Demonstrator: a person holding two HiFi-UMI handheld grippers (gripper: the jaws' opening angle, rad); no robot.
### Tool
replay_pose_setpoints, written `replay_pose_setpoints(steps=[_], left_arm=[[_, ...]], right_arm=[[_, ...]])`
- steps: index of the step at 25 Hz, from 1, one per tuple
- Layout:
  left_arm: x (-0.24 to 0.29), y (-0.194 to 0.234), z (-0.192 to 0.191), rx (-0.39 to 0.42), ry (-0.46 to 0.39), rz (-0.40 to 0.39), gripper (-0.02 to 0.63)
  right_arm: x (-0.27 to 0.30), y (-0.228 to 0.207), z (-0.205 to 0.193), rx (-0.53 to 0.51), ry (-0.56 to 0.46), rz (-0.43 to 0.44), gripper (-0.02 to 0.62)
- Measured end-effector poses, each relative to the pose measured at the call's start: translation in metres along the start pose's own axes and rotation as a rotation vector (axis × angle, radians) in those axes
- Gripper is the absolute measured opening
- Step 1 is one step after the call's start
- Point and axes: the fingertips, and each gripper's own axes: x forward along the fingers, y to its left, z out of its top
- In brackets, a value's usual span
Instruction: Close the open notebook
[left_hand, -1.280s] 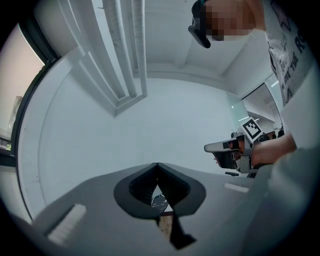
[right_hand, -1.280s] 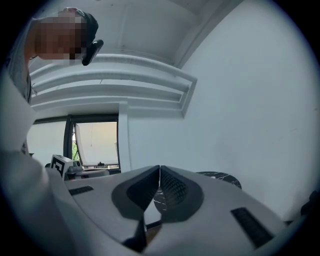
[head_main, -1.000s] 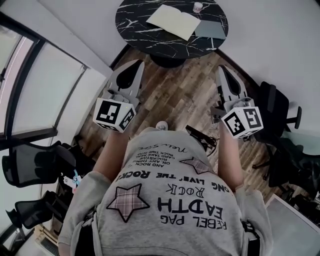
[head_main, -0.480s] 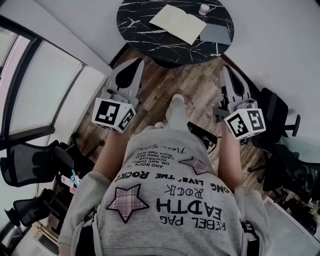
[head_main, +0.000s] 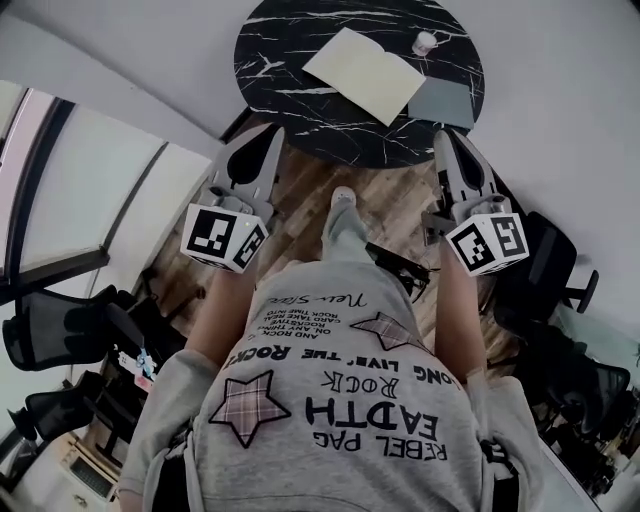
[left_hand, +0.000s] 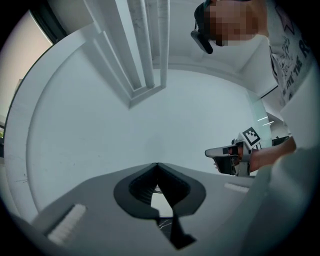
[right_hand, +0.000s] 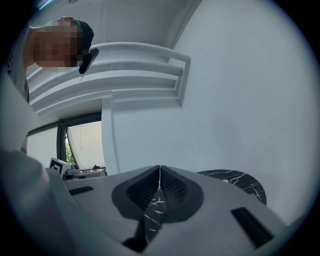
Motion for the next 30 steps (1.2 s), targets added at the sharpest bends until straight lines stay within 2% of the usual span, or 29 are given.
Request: replay_pose_setpoints(steps=[12, 21, 25, 30], left_arm=[[0.125, 0.044, -0.008, -0.032, 0.028, 0.061, -0.003], [0.157, 0.068, -0.004, -0.029, 0.015, 0.136, -0.003], [0.167, 0.077, -0.011, -0.04, 0.029, 0.138, -0.003], [0.179, 0.085, -0.014, -0.046, 0.047, 0.107, -0.003]], right_arm=[[0.113, -0.094, 0.029, -0.012, 0.035, 0.116, 0.012], [0.175, -0.113, 0.027, -0.035, 0.084, 0.244, 0.012], [0.186, -0.12, 0.024, -0.031, 0.094, 0.244, 0.012], [0.192, -0.128, 0.023, -0.018, 0.095, 0.204, 0.012]])
